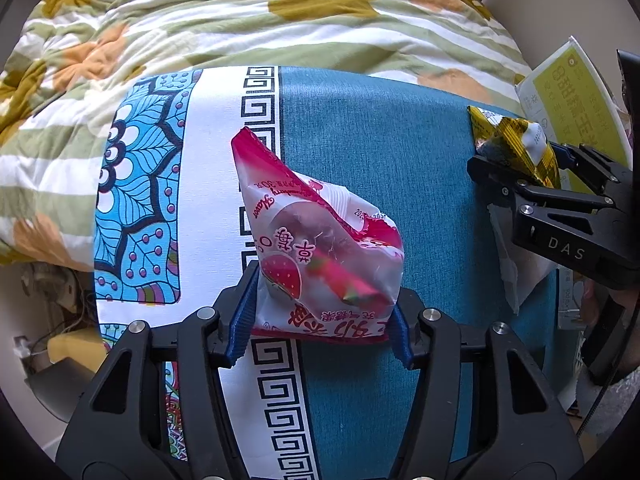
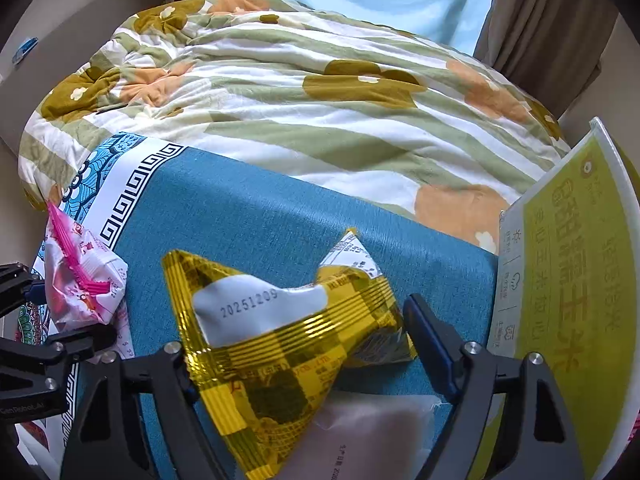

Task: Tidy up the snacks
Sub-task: 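Grasp the pink strawberry bag with the left tool while the right tool grasps the gold bag, then drop the strawberry bag into the box with the left tool while the right tool releases the gold bag there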

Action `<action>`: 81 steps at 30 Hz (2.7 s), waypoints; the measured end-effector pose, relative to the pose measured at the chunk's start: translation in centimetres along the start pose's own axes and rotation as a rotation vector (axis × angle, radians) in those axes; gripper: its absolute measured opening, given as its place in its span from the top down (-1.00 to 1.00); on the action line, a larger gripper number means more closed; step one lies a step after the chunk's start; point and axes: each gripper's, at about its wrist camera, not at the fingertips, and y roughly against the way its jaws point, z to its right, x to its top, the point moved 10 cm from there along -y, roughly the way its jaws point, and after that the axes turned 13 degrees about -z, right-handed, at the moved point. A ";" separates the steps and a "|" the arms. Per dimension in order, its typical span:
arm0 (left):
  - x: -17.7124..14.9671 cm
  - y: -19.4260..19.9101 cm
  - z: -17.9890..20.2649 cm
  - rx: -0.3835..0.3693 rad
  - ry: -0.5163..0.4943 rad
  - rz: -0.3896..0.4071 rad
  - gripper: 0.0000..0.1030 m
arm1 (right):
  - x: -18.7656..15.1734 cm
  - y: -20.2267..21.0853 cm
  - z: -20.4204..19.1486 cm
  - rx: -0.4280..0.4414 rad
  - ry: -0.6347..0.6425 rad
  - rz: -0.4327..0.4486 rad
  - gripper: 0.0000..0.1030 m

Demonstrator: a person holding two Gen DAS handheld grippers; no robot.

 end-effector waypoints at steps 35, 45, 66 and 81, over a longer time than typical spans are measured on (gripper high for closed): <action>1.0 19.5 10.9 -0.014 -0.330 0.296 0.02 | -6.3 20.3 3.8 0.114 -0.286 0.276 0.12; 3.8 20.8 25.3 -0.064 -0.447 0.337 0.02 | -8.9 25.8 12.9 0.038 -0.326 0.339 0.12; 10.5 13.7 40.2 -0.037 -0.300 0.265 -1.00 | -6.7 24.4 29.5 0.107 -0.206 0.336 0.12; 7.5 12.9 32.3 -0.018 -0.167 0.221 -1.00 | -3.2 20.8 29.3 0.080 -0.083 0.270 0.11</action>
